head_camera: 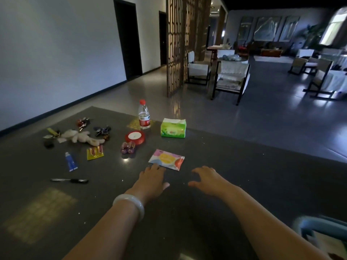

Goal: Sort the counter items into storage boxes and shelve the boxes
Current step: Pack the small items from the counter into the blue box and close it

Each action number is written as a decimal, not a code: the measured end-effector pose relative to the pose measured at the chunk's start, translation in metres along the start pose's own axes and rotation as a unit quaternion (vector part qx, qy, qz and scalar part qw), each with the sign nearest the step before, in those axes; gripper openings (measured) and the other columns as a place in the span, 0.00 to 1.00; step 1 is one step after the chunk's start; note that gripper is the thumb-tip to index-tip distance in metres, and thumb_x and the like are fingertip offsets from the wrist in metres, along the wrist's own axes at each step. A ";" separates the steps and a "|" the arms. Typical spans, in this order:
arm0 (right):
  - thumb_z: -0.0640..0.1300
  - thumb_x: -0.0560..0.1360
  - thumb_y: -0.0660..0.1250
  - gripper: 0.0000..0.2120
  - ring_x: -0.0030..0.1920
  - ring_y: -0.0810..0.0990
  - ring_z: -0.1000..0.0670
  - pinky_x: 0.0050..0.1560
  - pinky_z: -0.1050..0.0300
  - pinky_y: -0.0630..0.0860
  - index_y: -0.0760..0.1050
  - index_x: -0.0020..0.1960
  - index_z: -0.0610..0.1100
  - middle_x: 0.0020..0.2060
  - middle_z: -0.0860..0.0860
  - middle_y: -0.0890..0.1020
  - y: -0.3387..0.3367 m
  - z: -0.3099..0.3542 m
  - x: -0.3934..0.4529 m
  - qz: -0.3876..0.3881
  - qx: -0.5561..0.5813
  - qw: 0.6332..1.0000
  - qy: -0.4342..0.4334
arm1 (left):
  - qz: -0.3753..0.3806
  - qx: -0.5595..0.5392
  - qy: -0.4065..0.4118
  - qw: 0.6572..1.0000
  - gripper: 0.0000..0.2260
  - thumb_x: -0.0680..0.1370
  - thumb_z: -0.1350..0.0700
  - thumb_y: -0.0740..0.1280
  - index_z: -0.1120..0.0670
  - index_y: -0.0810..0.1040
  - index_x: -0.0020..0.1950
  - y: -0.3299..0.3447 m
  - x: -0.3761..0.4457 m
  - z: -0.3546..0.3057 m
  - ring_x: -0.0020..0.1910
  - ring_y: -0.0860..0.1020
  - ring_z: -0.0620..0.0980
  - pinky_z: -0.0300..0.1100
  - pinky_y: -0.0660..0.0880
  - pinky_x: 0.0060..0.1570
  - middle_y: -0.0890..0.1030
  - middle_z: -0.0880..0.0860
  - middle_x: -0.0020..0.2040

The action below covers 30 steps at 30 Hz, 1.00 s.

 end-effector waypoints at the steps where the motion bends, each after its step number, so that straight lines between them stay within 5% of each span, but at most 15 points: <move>1: 0.58 0.76 0.66 0.29 0.69 0.66 0.44 0.67 0.49 0.67 0.65 0.72 0.46 0.69 0.46 0.69 0.002 0.004 0.011 0.003 0.003 1.000 0.004 | -0.001 -0.002 0.006 1.000 0.28 0.78 0.45 0.65 0.54 0.62 0.75 -0.001 0.009 0.007 0.71 0.63 0.56 0.53 0.64 0.68 0.62 0.54 0.73; 13: 0.55 0.73 0.71 0.35 0.70 0.66 0.44 0.68 0.53 0.64 0.63 0.74 0.45 0.68 0.45 0.68 0.008 0.000 0.135 -0.053 0.091 0.993 0.051 | -0.008 -0.059 0.068 0.996 0.28 0.79 0.44 0.63 0.50 0.59 0.75 0.029 0.141 0.057 0.72 0.61 0.55 0.53 0.63 0.69 0.61 0.54 0.74; 19: 0.57 0.68 0.75 0.44 0.73 0.59 0.43 0.70 0.46 0.62 0.57 0.77 0.45 0.72 0.45 0.62 -0.027 -0.017 0.208 -0.101 0.103 0.987 0.069 | 0.016 -0.010 0.069 0.997 0.30 0.79 0.34 0.49 0.44 0.46 0.79 0.071 0.179 0.073 0.78 0.42 0.53 0.54 0.45 0.75 0.43 0.50 0.79; 25: 0.56 0.60 0.80 0.56 0.74 0.53 0.42 0.73 0.45 0.56 0.51 0.78 0.48 0.75 0.47 0.56 -0.076 -0.003 0.298 -0.155 0.051 0.987 0.010 | -0.074 -0.015 0.069 0.995 0.32 0.76 0.31 0.37 0.41 0.46 0.78 0.068 0.175 0.076 0.78 0.43 0.49 0.52 0.44 0.76 0.46 0.49 0.79; 30: 0.58 0.60 0.80 0.61 0.77 0.46 0.44 0.74 0.41 0.50 0.44 0.79 0.50 0.78 0.50 0.49 -0.074 -0.003 0.361 -0.096 -0.011 0.995 0.000 | -0.093 -0.031 0.071 0.993 0.32 0.76 0.30 0.35 0.40 0.45 0.78 0.069 0.176 0.078 0.78 0.42 0.47 0.51 0.43 0.76 0.46 0.47 0.79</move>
Point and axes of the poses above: each hand's wrist, its own x-axis towards the middle knuckle, its own y-axis out of the palm, z = x × y, the point moved 10 cm from there along x, towards the middle knuckle
